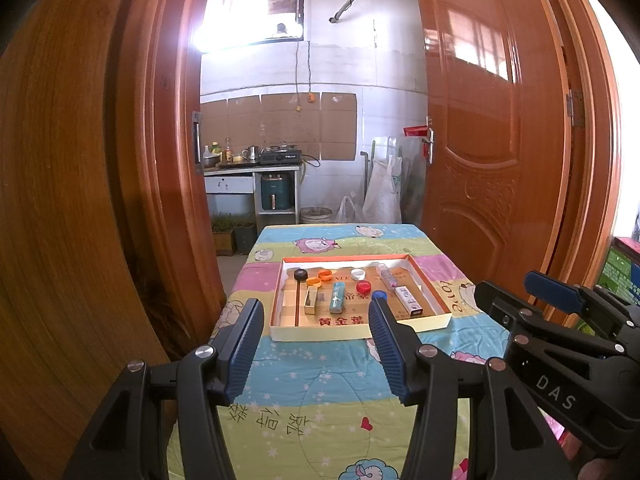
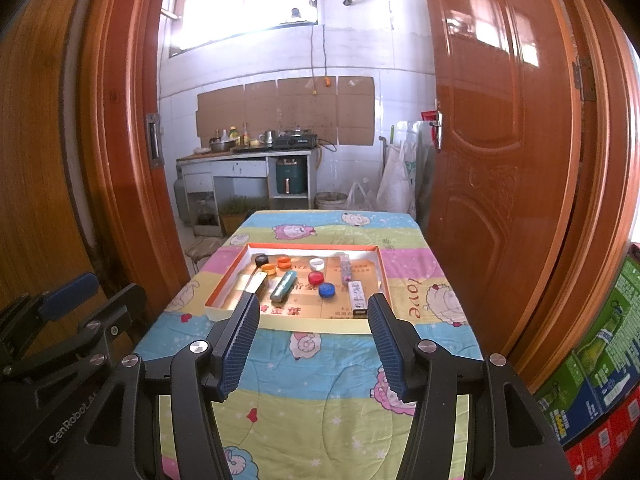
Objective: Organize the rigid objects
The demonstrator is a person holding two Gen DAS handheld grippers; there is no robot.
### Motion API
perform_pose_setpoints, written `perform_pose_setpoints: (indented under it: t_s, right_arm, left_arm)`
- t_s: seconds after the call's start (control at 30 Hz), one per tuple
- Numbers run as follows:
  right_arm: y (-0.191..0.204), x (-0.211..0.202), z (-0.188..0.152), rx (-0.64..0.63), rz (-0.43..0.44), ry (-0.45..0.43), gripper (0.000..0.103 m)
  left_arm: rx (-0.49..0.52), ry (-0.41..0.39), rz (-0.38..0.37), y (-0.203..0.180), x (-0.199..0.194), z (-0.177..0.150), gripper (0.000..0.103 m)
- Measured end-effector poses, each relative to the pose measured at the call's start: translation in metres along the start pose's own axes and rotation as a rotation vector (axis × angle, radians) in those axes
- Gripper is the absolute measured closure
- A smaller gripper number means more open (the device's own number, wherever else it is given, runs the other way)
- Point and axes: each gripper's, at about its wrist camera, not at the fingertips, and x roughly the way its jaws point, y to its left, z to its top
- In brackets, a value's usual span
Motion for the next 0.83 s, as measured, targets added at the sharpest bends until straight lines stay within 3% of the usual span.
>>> perform_pose_setpoints:
  t_s: [0.83]
  right_arm:
    - [-0.0003, 0.0001, 0.0000, 0.000, 0.002, 0.001, 0.045]
  left_arm:
    - [0.001, -0.002, 0.015, -0.0003, 0.0003, -0.0027, 0.048]
